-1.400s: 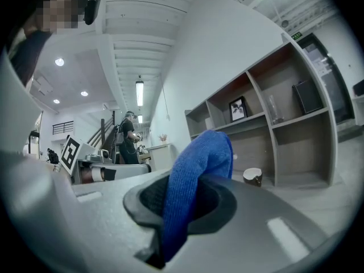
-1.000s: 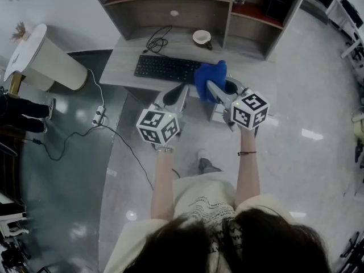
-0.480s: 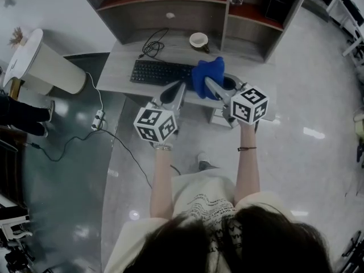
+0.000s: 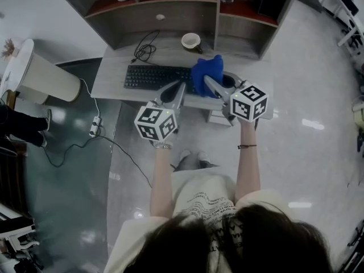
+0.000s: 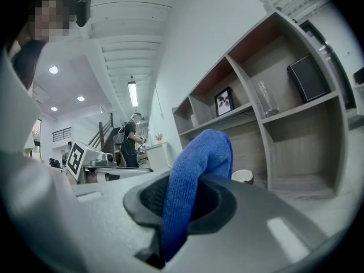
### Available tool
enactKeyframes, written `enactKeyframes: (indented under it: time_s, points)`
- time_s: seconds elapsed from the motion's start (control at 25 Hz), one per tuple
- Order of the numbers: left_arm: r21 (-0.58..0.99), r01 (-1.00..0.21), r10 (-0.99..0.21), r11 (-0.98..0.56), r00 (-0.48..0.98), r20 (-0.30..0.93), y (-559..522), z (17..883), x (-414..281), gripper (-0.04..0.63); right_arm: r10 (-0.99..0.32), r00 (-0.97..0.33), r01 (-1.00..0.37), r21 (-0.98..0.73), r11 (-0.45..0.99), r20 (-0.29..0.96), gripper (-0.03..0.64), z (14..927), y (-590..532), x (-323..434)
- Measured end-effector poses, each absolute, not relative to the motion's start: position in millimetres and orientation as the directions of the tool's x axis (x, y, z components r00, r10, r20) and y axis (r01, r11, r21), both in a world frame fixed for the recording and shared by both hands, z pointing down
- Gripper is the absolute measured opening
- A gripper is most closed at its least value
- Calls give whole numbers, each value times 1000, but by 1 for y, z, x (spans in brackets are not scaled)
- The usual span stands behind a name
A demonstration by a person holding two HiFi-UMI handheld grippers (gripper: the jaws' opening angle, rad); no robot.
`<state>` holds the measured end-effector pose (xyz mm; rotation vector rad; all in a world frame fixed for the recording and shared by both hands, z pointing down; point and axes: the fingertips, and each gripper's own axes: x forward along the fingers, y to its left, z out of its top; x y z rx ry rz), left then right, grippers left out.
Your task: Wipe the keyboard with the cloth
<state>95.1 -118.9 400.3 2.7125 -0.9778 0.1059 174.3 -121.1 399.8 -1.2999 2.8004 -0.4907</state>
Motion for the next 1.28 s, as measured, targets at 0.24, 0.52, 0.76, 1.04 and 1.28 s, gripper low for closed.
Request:
enactKeyframes:
  time_s: [0.24,0.52,0.76,1.04,1.28]
  points:
    - [226,-582,-552,-781,813,188,-133,412,111,5,-784,-596,-791,-295,536,174,58,419,-132,193]
    - [276,-502,-435,-819,859,272,-146,449,121,5,-835,-510,-835,-352,422,208,58,444,-146,208]
    - [320,-455,-359,-831,878,315,-155,473,122,5,-866,-443,-864,-367,343,233,58,458,-153,214]
    - [361,-411,-300,-837,897,326,-167,490,122,5,-889,-364,-900,-351,258,278,58,470,-157,221]
    - [396,-362,-242,-844,915,322,-176,500,127,5,-904,-294,-922,-340,183,312,58,480,-157,229]
